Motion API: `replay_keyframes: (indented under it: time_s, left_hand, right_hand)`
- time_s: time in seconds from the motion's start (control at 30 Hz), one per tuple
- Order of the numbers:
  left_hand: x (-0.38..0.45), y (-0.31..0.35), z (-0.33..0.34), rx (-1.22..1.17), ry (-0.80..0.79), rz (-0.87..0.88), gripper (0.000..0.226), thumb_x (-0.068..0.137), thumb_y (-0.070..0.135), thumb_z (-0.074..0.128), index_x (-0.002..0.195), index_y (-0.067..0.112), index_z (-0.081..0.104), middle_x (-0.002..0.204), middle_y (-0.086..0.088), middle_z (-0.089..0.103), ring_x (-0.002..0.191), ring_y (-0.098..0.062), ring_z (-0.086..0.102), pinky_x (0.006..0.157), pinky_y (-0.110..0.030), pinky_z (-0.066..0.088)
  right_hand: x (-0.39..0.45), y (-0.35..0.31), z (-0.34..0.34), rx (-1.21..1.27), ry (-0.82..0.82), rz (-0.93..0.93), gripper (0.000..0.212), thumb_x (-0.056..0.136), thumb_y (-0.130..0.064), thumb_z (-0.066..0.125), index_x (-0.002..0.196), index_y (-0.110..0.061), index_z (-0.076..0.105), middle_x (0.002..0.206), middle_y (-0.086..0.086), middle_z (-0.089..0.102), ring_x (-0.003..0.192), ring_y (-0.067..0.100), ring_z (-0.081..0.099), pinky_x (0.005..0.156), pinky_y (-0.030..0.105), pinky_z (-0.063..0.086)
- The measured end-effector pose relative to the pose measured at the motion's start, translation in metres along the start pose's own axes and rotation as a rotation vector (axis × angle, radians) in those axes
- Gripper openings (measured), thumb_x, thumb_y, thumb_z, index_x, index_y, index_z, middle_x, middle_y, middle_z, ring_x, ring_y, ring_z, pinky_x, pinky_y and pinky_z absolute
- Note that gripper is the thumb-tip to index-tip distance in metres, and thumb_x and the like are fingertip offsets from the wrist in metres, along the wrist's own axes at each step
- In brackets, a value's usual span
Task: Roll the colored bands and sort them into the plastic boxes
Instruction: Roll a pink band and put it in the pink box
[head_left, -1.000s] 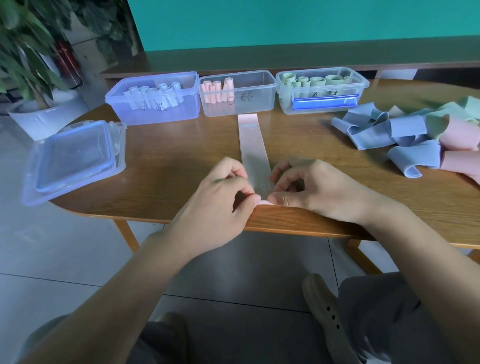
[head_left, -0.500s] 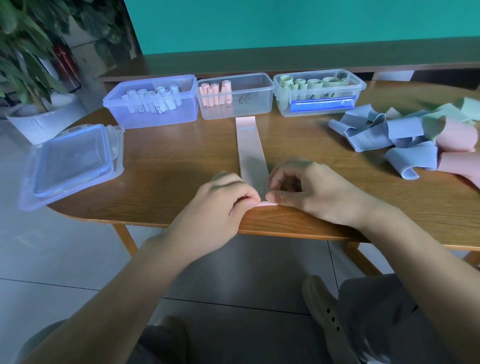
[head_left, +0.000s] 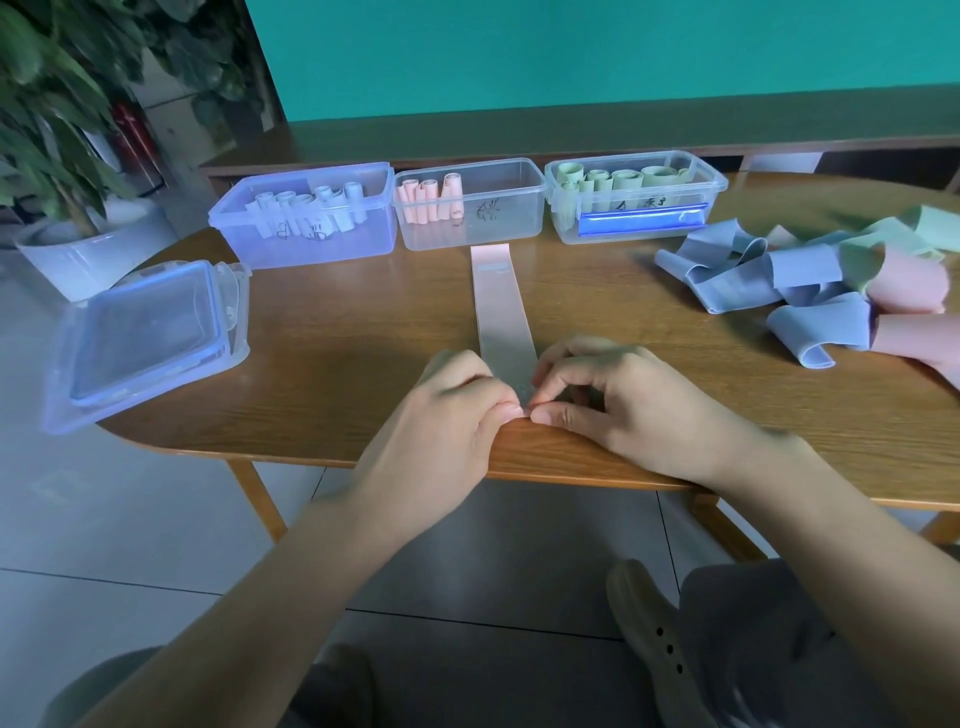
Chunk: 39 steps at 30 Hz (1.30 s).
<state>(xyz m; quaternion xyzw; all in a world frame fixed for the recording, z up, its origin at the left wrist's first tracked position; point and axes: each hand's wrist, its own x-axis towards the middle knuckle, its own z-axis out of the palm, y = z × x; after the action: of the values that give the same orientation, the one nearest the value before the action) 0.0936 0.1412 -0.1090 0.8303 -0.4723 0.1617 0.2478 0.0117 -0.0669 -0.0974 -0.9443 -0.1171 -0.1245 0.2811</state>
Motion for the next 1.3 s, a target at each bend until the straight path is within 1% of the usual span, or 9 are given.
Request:
replay_keyframes:
  time_s: [0.1, 0.23, 0.37, 0.5, 0.7, 0.9, 1.03, 1.13, 1.3]
  left_hand:
    - [-0.001, 0.000, 0.002, -0.006, 0.015, 0.043, 0.014, 0.098, 0.019, 0.061, 0.099, 0.016, 0.075, 0.099, 0.000, 0.063, 0.092, -0.012, 0.058, 0.081, -0.022, 0.049]
    - [-0.001, 0.000, 0.001, -0.044, 0.014, 0.037, 0.012, 0.099, 0.020, 0.061, 0.098, 0.018, 0.073, 0.096, 0.003, 0.064, 0.091, -0.013, 0.058, 0.078, -0.028, 0.051]
    - [0.000, 0.001, 0.002, -0.014, -0.011, 0.006, 0.017, 0.102, 0.024, 0.054, 0.100, 0.020, 0.071, 0.099, 0.005, 0.060, 0.095, -0.010, 0.054, 0.081, -0.022, 0.046]
    - [0.000, 0.002, 0.003, -0.006, 0.006, 0.001, 0.016, 0.100, 0.024, 0.057, 0.098, 0.018, 0.072, 0.099, 0.006, 0.061, 0.097, -0.009, 0.054, 0.084, -0.020, 0.044]
    - [-0.001, 0.004, 0.005, 0.026, 0.043, 0.000, 0.025, 0.099, 0.031, 0.057, 0.100, 0.015, 0.076, 0.096, 0.005, 0.063, 0.096, -0.010, 0.056, 0.084, -0.023, 0.048]
    - [-0.002, 0.002, 0.008, 0.011, 0.076, -0.006, 0.019, 0.096, 0.025, 0.064, 0.103, 0.012, 0.077, 0.097, 0.003, 0.056, 0.093, -0.009, 0.054, 0.083, -0.020, 0.047]
    - [-0.001, -0.002, 0.011, -0.011, 0.076, -0.019, 0.019, 0.095, 0.026, 0.066, 0.106, 0.014, 0.077, 0.097, 0.004, 0.058, 0.094, -0.009, 0.056, 0.083, -0.020, 0.048]
    - [0.000, -0.002, 0.010, -0.023, 0.079, -0.046, 0.022, 0.095, 0.027, 0.068, 0.114, 0.017, 0.074, 0.099, 0.002, 0.064, 0.094, -0.013, 0.061, 0.081, -0.027, 0.053]
    - [0.001, -0.002, 0.006, -0.025, 0.067, -0.047, 0.011, 0.097, 0.029, 0.063, 0.098, 0.021, 0.071, 0.095, 0.006, 0.065, 0.089, -0.011, 0.059, 0.077, -0.031, 0.051]
  right_hand:
    - [0.000, 0.000, 0.002, -0.008, 0.009, 0.014, 0.022, 0.092, -0.046, 0.060, 0.100, -0.030, 0.074, 0.115, -0.020, 0.057, 0.101, 0.010, 0.062, 0.086, 0.042, 0.053]
    - [0.000, 0.000, 0.003, -0.002, 0.022, 0.016, 0.026, 0.092, -0.050, 0.056, 0.099, -0.031, 0.073, 0.117, -0.021, 0.056, 0.102, 0.012, 0.063, 0.086, 0.046, 0.053]
    - [0.001, 0.000, 0.005, 0.010, 0.056, 0.035, 0.026, 0.089, -0.051, 0.060, 0.097, -0.031, 0.075, 0.115, -0.020, 0.056, 0.093, 0.010, 0.063, 0.080, 0.042, 0.054]
    - [0.002, 0.001, 0.005, 0.068, 0.077, 0.072, 0.010, 0.088, -0.041, 0.071, 0.093, -0.033, 0.070, 0.108, -0.019, 0.056, 0.085, 0.009, 0.060, 0.079, 0.037, 0.053]
    - [0.003, 0.000, 0.009, -0.028, 0.100, 0.073, 0.020, 0.091, -0.048, 0.055, 0.098, -0.034, 0.069, 0.110, -0.021, 0.054, 0.089, 0.003, 0.056, 0.079, 0.044, 0.054]
    - [0.002, -0.003, 0.007, -0.084, 0.104, 0.049, 0.027, 0.092, -0.052, 0.053, 0.099, -0.032, 0.069, 0.114, -0.019, 0.054, 0.080, -0.009, 0.050, 0.076, 0.038, 0.054]
    - [0.003, -0.001, 0.005, -0.077, 0.072, 0.029, 0.028, 0.090, -0.054, 0.056, 0.100, -0.032, 0.070, 0.114, -0.021, 0.054, 0.081, -0.002, 0.055, 0.076, 0.036, 0.054]
    - [0.004, 0.001, 0.006, -0.074, 0.091, 0.004, 0.020, 0.094, -0.044, 0.060, 0.099, -0.028, 0.072, 0.113, -0.018, 0.056, 0.090, 0.001, 0.058, 0.080, 0.037, 0.054]
    - [0.005, 0.003, 0.009, -0.090, 0.101, 0.013, 0.021, 0.096, -0.042, 0.060, 0.098, -0.026, 0.073, 0.114, -0.018, 0.056, 0.098, 0.007, 0.061, 0.082, 0.040, 0.054]
